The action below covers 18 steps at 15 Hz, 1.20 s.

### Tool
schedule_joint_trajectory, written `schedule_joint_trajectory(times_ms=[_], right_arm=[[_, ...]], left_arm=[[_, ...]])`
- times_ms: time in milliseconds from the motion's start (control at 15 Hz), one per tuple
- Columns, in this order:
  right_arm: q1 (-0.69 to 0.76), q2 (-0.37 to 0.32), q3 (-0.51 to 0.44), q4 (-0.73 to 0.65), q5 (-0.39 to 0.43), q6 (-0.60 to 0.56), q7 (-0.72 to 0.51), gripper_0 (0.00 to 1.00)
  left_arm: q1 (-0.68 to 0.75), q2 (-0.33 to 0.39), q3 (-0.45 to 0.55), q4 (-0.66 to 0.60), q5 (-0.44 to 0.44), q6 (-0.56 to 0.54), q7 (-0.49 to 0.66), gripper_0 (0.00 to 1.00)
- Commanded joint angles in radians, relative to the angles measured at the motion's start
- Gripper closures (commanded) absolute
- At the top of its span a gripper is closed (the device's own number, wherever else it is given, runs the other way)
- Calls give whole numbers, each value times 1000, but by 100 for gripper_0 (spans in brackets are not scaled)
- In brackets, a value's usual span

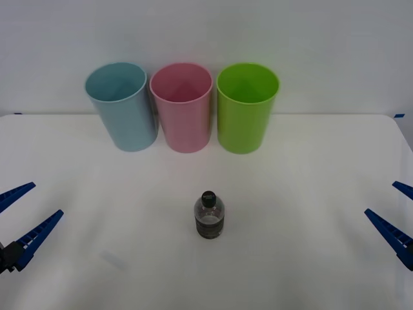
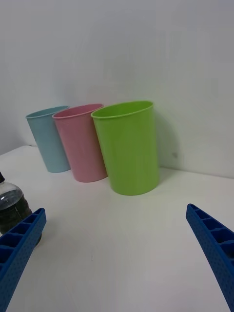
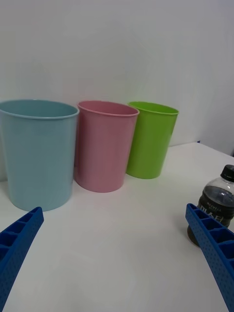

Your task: Grasp the object on the table and drop it into the matching bin: aluminum can to the light blue bin, PET bottle to the pink bin.

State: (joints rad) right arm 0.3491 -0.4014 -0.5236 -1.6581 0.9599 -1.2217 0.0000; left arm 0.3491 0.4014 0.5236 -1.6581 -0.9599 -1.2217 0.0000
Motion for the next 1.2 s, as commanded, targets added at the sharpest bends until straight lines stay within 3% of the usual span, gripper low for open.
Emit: schedule_joint_trajectory(times_ms=[67,400,733,1200], right_arm=[[0,0,0,0,0,0,0,0],[-1,7,8,21,13,4,3,0],[28,-62,50,23,10,-44,15,0],[68,-168,192,77,16,-156,48,0]], left_arm=[[0,0,0,0,0,0,0,0],[0,0,0,0,0,0,0,0],[0,0,0,0,0,0,0,0],[0,0,0,0,0,0,0,0]])
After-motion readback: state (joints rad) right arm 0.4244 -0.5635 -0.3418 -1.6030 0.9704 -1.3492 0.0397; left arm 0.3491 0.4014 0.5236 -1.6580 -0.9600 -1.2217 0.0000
